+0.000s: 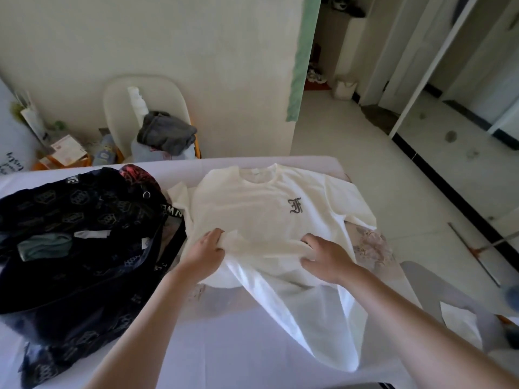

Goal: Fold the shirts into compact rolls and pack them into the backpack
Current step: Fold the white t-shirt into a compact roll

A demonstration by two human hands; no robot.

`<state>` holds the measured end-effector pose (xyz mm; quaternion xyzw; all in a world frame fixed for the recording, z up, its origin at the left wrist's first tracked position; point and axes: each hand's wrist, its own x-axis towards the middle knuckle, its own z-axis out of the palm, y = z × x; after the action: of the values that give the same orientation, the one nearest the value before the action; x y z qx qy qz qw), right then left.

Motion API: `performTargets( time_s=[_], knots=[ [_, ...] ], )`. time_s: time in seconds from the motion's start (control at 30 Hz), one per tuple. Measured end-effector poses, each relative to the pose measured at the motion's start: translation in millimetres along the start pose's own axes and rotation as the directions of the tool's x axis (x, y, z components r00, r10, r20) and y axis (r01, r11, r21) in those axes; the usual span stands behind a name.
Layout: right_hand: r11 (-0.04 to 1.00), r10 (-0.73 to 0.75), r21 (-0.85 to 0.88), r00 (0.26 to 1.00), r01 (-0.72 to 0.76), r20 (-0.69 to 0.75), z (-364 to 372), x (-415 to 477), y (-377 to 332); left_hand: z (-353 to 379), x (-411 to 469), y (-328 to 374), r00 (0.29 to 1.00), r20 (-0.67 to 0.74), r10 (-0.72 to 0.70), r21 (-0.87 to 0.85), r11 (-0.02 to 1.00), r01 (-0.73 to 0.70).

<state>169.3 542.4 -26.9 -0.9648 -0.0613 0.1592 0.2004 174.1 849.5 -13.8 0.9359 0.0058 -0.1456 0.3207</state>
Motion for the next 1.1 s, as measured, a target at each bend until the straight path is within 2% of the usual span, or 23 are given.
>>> performTargets(
  time_s=[0.1,0.17,0.2,0.23,0.3,0.33,0.37,0.4,0.47,0.53,0.57,0.63,0.7,0.73,0.87,1.0,1.1],
  knots=[
    [0.969,0.038,-0.247,0.998,-0.022,0.059,-6,34,17,-6,39,2,0.998,-0.053,0.024,0.043,0.999,-0.021],
    [0.95,0.1,-0.3,0.995,-0.086,0.03,-12,55,27,-13,62,7,0.989,-0.145,0.012,0.106,0.994,0.004],
    [0.964,0.128,-0.233,0.992,-0.129,-0.018,-15,65,32,-16,74,10,0.973,-0.23,0.006,0.173,0.984,0.035],
    [0.98,0.17,-0.095,0.982,-0.177,-0.081,-19,76,37,-19,86,13,0.945,-0.326,-0.003,0.232,0.969,0.083],
    [0.928,0.29,0.293,0.941,-0.232,-0.173,-27,96,40,-21,107,15,0.891,-0.448,-0.07,0.246,0.949,0.198],
    [0.854,0.34,0.467,0.926,-0.23,-0.165,-28,103,41,-18,115,14,0.885,-0.45,-0.122,0.245,0.936,0.253],
    [0.795,0.356,0.563,0.926,-0.227,-0.129,-26,108,42,-13,121,13,0.889,-0.429,-0.16,0.26,0.921,0.291],
    [0.777,0.335,0.589,0.938,-0.22,-0.092,-22,110,44,-4,123,12,0.902,-0.397,-0.172,0.282,0.912,0.298],
    [0.824,0.266,0.525,0.964,-0.212,-0.029,-9,104,53,22,121,12,0.929,-0.366,-0.058,0.334,0.923,0.189],
    [0.919,0.16,0.364,0.987,-0.15,0.003,7,88,64,48,113,14,0.944,-0.313,0.104,0.363,0.932,0.018],
    [0.967,0.081,0.242,0.996,-0.084,0.021,15,78,69,59,109,14,0.964,-0.231,0.135,0.359,0.932,-0.045],
    [0.998,-0.052,0.048,0.994,0.048,0.098,34,58,77,83,101,5,0.991,0.058,0.119,0.346,0.929,-0.131],
    [0.995,-0.078,-0.047,0.976,0.089,0.204,54,39,84,101,89,-10,0.947,0.316,0.054,0.447,0.872,-0.199],
    [0.991,-0.069,-0.096,0.968,0.095,0.241,62,33,87,106,85,-16,0.934,0.357,0.025,0.495,0.843,-0.212],
    [0.966,-0.029,-0.242,0.965,0.094,0.259,78,20,90,111,71,-23,0.955,0.295,0.007,0.546,0.819,-0.175],
    [0.975,-0.019,-0.211,0.97,0.072,0.242,81,8,82,109,46,-25,0.977,0.213,-0.024,0.485,0.87,-0.084],
    [0.972,-0.003,-0.226,0.968,0.061,0.249,81,-5,77,106,28,-30,0.993,0.118,0.028,0.518,0.851,-0.086]
  ],
)
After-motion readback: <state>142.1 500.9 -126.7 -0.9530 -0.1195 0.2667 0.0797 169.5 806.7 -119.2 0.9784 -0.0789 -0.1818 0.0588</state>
